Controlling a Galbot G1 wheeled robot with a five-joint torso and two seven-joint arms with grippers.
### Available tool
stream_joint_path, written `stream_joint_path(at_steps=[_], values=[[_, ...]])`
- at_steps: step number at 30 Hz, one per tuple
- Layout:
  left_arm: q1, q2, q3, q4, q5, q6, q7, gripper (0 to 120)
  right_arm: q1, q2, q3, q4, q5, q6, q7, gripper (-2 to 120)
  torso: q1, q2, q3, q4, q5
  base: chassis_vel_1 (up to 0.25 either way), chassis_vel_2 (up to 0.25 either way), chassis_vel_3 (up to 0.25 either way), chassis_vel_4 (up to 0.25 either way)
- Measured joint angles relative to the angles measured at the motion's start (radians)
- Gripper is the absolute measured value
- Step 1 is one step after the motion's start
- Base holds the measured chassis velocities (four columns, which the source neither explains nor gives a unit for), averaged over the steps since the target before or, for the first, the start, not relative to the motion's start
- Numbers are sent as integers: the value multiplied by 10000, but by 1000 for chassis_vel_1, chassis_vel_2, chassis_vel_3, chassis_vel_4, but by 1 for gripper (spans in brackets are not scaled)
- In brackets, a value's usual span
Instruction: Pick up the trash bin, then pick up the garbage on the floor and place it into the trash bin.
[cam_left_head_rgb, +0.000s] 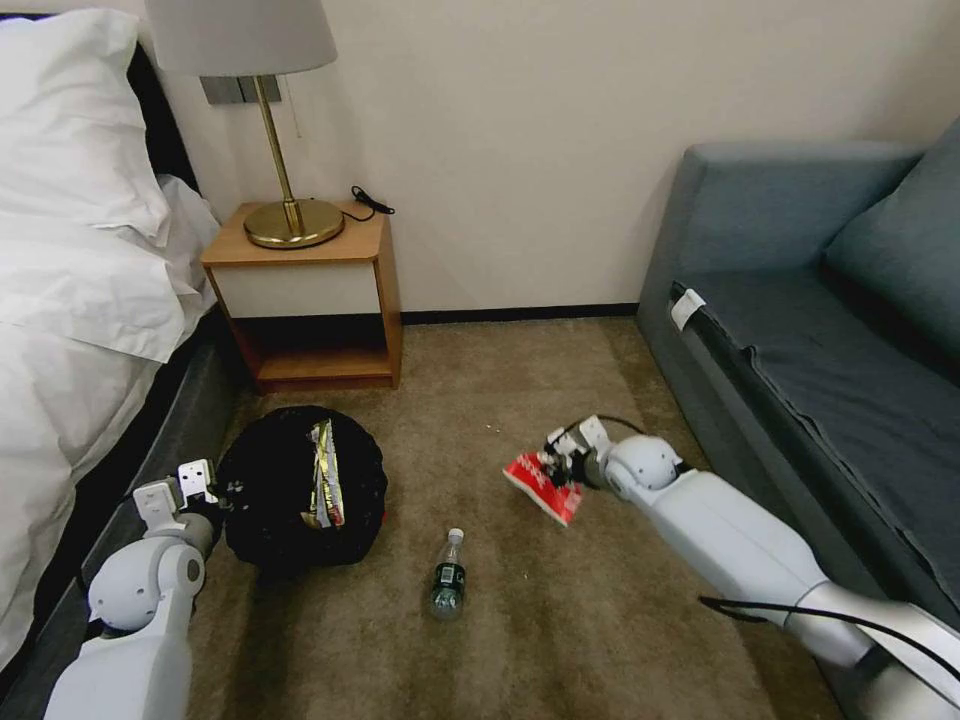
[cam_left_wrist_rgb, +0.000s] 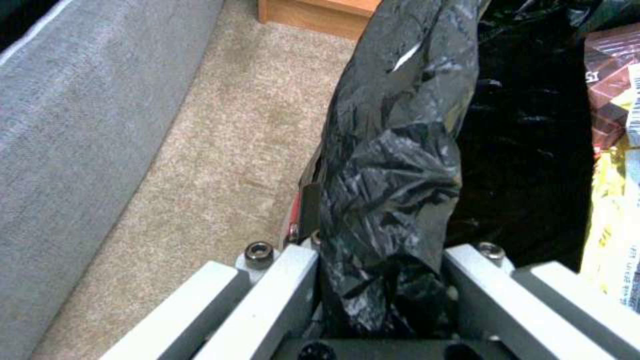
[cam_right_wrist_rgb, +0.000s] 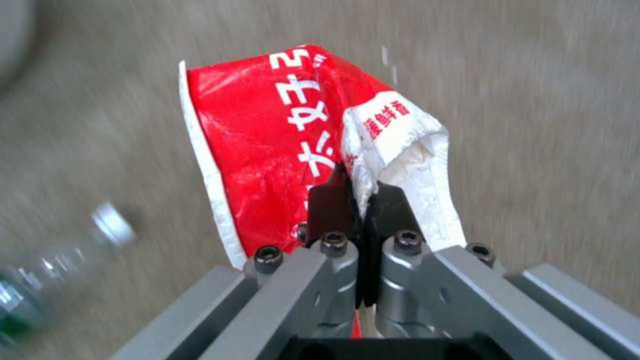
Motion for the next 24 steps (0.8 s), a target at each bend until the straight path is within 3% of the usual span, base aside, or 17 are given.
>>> stream_joint_path(at_steps=[9, 12, 14, 24], values=[[-200, -47, 183, 250, 40, 5, 9, 2, 910, 204, -741, 1350, 1392, 261, 327, 0, 0, 0, 0, 0, -1, 0, 0, 0, 0], [-264, -70, 276, 322, 75, 5, 18, 2, 1220, 526, -1126, 1752, 2005, 420, 602, 0, 0, 0, 0, 0, 1, 0, 0, 0, 0], [-285, -81, 361, 334, 82, 3, 50, 2, 1590, 1133, -1500, 1928, 2528, 585, 852, 0, 0, 1, -1, 1, 1, 0, 0, 0, 0], [-302, -127, 499, 268, 84, 7, 204, 2, 2193, 2507, -2367, 1481, 3009, 1191, 1522, 0, 0, 0, 0, 1, -3, 0, 0, 0, 0]])
